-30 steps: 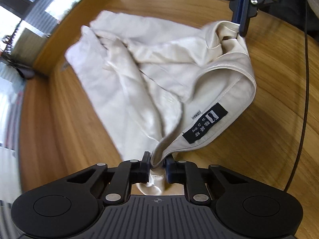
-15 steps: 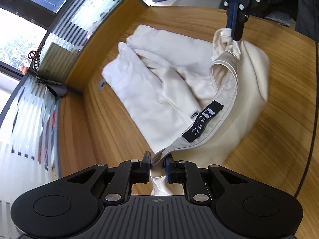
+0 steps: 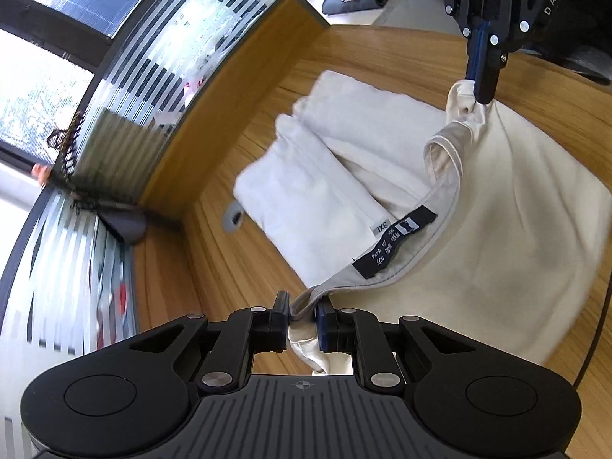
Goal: Fold clothes
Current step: 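Grasp the collar end with both grippers and lift it to fold over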
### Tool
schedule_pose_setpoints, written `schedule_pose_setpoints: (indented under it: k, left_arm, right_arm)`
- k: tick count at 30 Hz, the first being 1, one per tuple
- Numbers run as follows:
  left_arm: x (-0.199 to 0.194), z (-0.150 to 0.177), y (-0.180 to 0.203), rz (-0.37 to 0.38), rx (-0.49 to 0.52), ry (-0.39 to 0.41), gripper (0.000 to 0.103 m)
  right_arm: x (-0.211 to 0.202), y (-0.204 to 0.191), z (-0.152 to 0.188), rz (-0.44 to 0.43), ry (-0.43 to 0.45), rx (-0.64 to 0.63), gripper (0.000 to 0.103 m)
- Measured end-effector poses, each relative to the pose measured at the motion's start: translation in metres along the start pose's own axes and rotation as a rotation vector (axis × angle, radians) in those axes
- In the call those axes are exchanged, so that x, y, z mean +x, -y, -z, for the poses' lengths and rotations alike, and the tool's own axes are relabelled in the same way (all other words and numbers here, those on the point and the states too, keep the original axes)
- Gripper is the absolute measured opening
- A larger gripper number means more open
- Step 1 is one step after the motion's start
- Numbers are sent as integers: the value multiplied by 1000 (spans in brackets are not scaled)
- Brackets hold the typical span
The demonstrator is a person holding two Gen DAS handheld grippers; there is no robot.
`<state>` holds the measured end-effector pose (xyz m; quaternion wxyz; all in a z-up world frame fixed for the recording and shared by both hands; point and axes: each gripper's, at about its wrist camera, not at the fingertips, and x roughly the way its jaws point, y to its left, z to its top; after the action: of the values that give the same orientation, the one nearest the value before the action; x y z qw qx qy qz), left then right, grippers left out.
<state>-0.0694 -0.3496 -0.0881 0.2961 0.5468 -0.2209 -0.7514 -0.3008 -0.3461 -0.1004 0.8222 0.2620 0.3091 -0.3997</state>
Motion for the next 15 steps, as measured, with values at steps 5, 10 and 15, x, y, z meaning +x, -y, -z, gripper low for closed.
schedule_pose_setpoints:
  k: [5,10,15]
  left_arm:
    - [48,-33,-28,19,37,16,16]
    - [91,-61,-49,36,81,36,16]
    - [126,-87,-73,29,81,58,16]
  right_arm:
    - [7,56,-9,18,10,55,3]
    - [14,106,-12,34,11,103,3]
    - [21,146,-19,47,25,162,3]
